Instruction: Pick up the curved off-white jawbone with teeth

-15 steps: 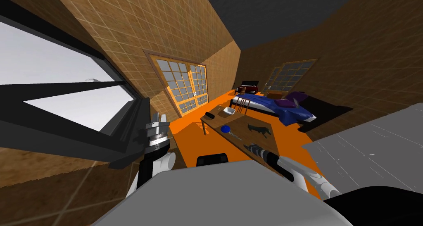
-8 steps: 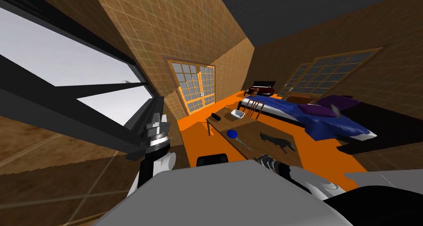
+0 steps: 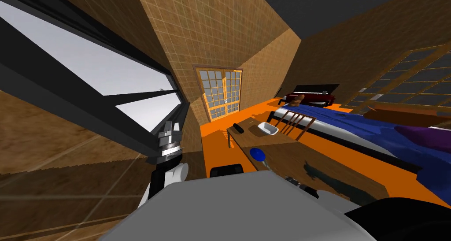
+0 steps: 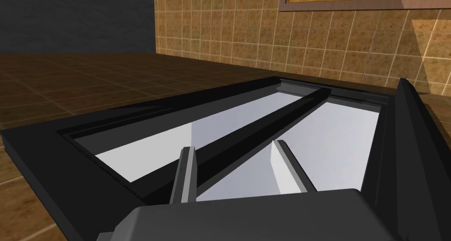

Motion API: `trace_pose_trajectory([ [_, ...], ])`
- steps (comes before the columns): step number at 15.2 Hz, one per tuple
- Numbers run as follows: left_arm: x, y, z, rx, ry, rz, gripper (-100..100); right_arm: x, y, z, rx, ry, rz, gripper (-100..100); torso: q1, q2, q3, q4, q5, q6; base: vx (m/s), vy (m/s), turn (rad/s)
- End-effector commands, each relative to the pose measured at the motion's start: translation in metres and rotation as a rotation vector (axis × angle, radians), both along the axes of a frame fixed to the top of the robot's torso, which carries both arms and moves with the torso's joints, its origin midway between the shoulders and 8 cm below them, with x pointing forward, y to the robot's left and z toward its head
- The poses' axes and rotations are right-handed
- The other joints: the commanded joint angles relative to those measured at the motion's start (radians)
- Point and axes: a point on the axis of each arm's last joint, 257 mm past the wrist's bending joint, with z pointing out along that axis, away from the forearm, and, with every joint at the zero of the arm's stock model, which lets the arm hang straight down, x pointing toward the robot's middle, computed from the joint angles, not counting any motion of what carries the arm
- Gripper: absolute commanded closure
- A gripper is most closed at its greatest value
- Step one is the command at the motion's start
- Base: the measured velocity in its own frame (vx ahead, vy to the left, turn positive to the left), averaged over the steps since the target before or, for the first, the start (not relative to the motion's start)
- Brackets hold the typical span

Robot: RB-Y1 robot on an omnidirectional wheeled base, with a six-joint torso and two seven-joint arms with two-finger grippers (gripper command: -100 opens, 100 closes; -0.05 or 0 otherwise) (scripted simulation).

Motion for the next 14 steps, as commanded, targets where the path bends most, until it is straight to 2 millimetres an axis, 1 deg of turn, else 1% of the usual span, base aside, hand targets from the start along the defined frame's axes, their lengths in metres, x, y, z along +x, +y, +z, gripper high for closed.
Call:
trace_pose_trajectory([
  [1, 0.000, 0.000, 0.000, 0.000, 0.000, 0.000, 0, -0.013, 0.008, -0.004, 0.014, 0.019, 0.004, -100, 0.000, 0.000, 0.000, 0.000, 0.000, 0.000, 0.153, -0.016, 0.414],
  [2, 0.000, 0.000, -0.002, -0.002, 0.004, -0.001, 0, -0.020, 0.013, -0.006, 0.023, 0.030, 0.005, -100, 0.004, -0.003, -0.001, 0.000, 0.000, 0.000, 0.142, -0.016, 0.453],
  [3, 0.001, 0.000, -0.002, -0.003, 0.006, -0.002, 0, -0.013, 0.007, -0.004, 0.015, 0.019, 0.003, -100, 0.008, -0.005, -0.003, 0.000, 0.000, 0.000, 0.079, -0.024, 0.214],
  [4, 0.000, 0.000, -0.003, -0.003, 0.007, -0.001, 0, -0.009, 0.014, -0.013, 0.025, 0.008, -0.009, -100, 0.010, -0.006, -0.003, 0.000, 0.000, 0.003, -0.013, -0.050, 0.101],
  [5, 0.000, 0.000, -0.003, -0.003, 0.007, 0.000, 0, -0.009, 0.014, -0.013, 0.025, 0.008, -0.009, -100, 0.009, -0.004, -0.002, 0.001, 0.000, 0.004, -0.063, -0.071, 0.082],
  [8, 0.000, 0.000, -0.003, -0.003, 0.007, 0.000, 0, -0.001, 0.025, -0.026, 0.040, -0.010, -0.028, -100, 0.007, 0.003, 0.002, 0.002, 0.000, 0.005, -0.093, -0.093, 0.057],
  [9, 0.000, 0.000, -0.003, -0.003, 0.007, 0.000, 0, -0.001, 0.025, -0.026, 0.040, -0.010, -0.028, -100, 0.006, 0.004, 0.002, 0.002, 0.000, 0.005, -0.090, -0.089, 0.066],
  [10, 0.000, 0.000, -0.003, -0.003, 0.007, 0.000, 0, 0.002, 0.029, -0.031, 0.045, -0.015, -0.034, -100, 0.005, 0.004, 0.002, 0.002, -0.001, 0.005, -0.068, -0.071, 0.061],
  [14, 0.000, 0.000, -0.003, -0.003, 0.007, 0.000, 0, 0.014, 0.048, -0.048, 0.069, -0.034, -0.055, -100, -0.012, 0.004, 0.001, 0.000, -0.014, 0.007, -0.087, -0.088, 0.079],
])
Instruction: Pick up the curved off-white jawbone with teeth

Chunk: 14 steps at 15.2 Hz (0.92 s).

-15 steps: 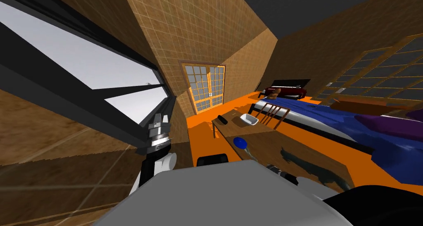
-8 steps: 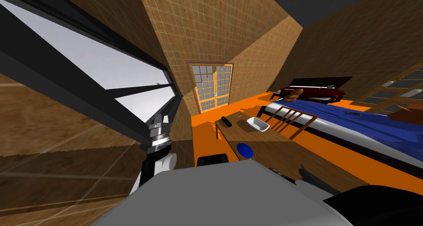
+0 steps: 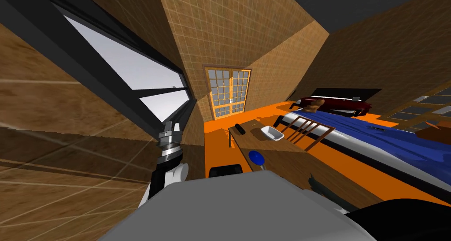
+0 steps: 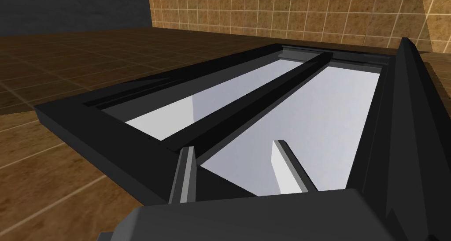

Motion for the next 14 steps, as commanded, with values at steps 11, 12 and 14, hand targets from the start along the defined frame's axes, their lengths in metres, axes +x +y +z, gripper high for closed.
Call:
trace_pose_trajectory([
  [11, 0.000, 0.000, 0.000, 0.000, 0.000, 0.000, 0, -0.016, -0.023, 0.020, -0.032, 0.031, 0.026, 100, 0.010, -0.013, -0.008, -0.003, 0.003, 0.001, 0.032, 0.027, -0.041],
  [12, 0.000, 0.000, 0.000, 0.000, 0.000, 0.000, 0, -0.019, -0.026, 0.025, -0.037, 0.037, 0.033, 100, 0.011, -0.014, -0.008, -0.003, 0.003, 0.001, 0.103, 0.120, -0.068],
  [14, 0.000, 0.000, 0.000, 0.000, 0.000, 0.000, 0, -0.024, -0.033, 0.034, -0.046, 0.049, 0.046, 100, 0.015, -0.015, -0.009, -0.004, 0.004, 0.001, 0.103, 0.126, -0.078],
])
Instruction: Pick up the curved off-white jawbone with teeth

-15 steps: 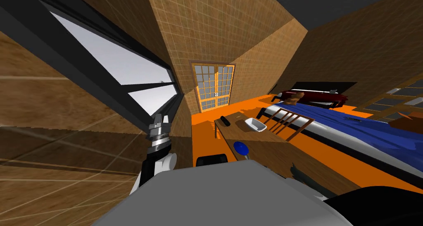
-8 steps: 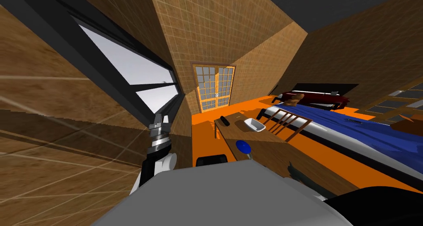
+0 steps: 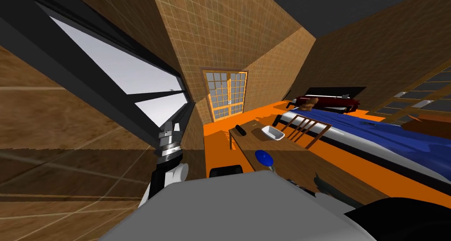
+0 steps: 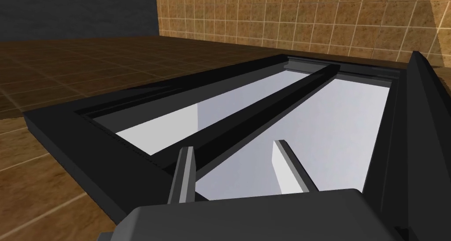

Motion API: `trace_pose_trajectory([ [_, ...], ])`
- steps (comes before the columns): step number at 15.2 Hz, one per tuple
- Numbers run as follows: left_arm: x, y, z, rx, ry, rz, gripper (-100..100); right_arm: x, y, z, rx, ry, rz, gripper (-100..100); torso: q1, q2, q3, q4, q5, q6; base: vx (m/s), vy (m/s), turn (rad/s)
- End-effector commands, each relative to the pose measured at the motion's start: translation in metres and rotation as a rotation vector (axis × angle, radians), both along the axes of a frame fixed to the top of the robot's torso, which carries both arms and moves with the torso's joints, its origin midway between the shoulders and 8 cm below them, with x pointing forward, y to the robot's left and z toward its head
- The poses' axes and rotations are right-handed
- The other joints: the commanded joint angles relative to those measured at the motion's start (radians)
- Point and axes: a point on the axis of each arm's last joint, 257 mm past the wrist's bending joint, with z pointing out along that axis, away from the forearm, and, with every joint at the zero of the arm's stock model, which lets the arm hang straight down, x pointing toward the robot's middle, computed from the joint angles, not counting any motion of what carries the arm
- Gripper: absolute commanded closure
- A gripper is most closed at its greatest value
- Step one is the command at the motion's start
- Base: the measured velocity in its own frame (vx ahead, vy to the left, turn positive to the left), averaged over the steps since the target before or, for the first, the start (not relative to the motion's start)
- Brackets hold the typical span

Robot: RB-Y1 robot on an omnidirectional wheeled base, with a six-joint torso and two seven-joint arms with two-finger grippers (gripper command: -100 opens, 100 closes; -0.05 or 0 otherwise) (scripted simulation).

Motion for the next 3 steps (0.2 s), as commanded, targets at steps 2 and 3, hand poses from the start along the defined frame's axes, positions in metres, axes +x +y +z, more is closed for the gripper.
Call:
trace_pose_trajectory([
  [2, 0.0000, 0.0000, 0.0000, 0.000, 0.000, 0.000, 0, -0.0057, -0.0062, 0.0092, -0.009, 0.014, 0.015, 100, 0.000, 0.000, 0.000, 0.000, 0.000, 0.000, 0.090, 0.109, -0.070],
  [3, 0.0000, 0.0000, 0.0000, 0.000, 0.000, 0.000, 0, -0.0048, -0.0044, 0.0063, -0.006, 0.010, 0.011, 100, 0.000, 0.001, 0.000, 0.000, 0.000, 0.000, 0.031, 0.046, -0.017],
])
